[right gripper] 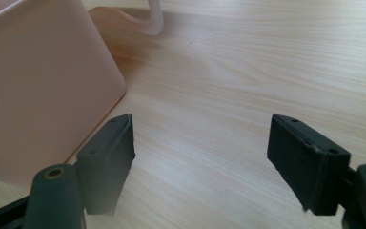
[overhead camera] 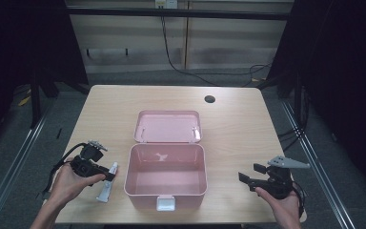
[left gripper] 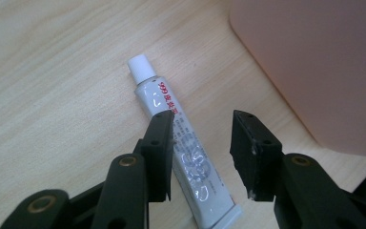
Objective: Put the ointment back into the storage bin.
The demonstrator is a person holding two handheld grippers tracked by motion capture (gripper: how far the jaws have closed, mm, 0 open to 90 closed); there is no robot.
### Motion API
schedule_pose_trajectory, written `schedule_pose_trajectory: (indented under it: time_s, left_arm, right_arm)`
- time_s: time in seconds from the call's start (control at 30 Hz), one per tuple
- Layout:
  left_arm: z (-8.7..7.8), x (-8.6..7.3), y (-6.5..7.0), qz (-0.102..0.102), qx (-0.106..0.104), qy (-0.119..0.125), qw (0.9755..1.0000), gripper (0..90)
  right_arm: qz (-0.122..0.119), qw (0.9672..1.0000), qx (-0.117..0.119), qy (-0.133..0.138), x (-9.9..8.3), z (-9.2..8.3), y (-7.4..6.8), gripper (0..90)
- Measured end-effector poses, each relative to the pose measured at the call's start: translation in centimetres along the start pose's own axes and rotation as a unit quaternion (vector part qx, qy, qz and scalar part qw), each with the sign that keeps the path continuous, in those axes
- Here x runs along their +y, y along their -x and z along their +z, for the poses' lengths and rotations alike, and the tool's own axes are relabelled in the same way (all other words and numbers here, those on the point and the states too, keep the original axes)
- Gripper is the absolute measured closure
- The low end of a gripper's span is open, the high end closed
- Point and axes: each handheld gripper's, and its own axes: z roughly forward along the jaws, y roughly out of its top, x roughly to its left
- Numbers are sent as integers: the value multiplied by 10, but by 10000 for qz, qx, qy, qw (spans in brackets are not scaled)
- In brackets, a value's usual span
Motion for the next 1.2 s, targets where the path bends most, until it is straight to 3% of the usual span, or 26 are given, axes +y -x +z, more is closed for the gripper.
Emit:
schedule_pose_trajectory:
  time_s: [0.43,0.5,0.77,1.2]
  left_arm:
    - [12,1,-4,-84,-72,-282,9995,607]
    - [14,1,-4,-147,22,-302,9994,602]
    - [21,3,-3,-19,162,-559,9983,614]
    - [27,3,-1,276,297,-747,9964,672]
  right_arm:
    - [-8,10000,23,-7,0,1,0,238]
    - [-9,10000,25,-5,0,1,0,238]
    - [-4,10000,35,-17,0,1,0,237]
    - [-7,10000,31,-31,0,1,0,235]
